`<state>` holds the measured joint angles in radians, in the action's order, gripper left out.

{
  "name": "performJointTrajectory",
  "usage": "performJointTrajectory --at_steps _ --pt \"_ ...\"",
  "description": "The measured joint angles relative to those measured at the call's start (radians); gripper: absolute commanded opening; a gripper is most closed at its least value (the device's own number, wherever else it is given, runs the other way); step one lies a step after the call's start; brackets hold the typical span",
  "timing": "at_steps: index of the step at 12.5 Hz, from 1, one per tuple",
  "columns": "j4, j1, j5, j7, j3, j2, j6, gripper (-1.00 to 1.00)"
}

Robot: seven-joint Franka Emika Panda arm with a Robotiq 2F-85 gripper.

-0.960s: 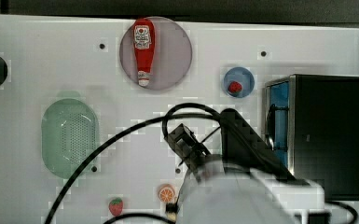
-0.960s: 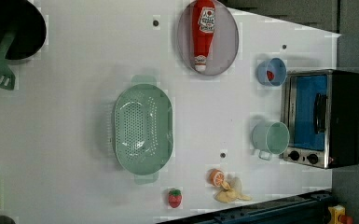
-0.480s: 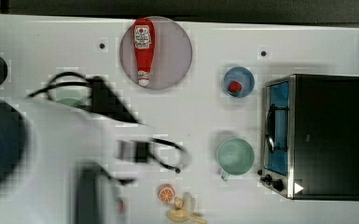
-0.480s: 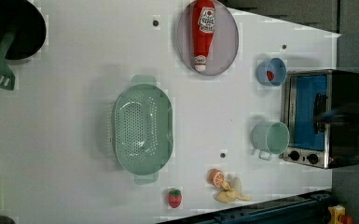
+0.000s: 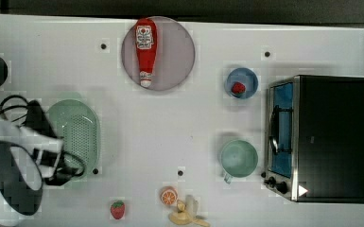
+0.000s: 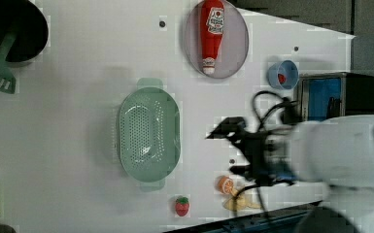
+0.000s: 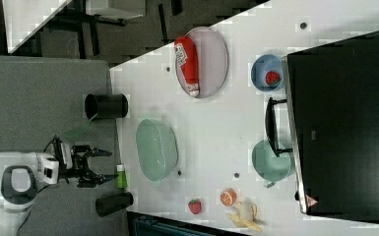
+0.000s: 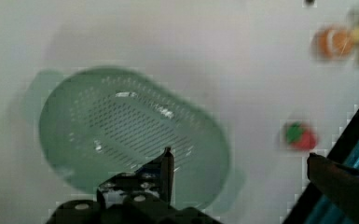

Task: Drag strainer left to right.

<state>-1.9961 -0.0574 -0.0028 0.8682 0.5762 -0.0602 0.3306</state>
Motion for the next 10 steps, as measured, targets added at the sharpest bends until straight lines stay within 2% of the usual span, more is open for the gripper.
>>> performJointTrajectory --at_steps 2,4,7,10 --pt "-0.020 -0.033 -0.001 0.154 0.023 -0.060 0.108 1.00" --pt "-0.020 -0.042 0.000 0.246 0.037 -0.131 0.190 1.00" --pt "-0.055 -0.030 -0.048 0.363 0.009 -0.236 0.384 1.00" --pt "-0.064 -0.022 -0.090 0.421 -0.021 -0.407 0.541 1.00"
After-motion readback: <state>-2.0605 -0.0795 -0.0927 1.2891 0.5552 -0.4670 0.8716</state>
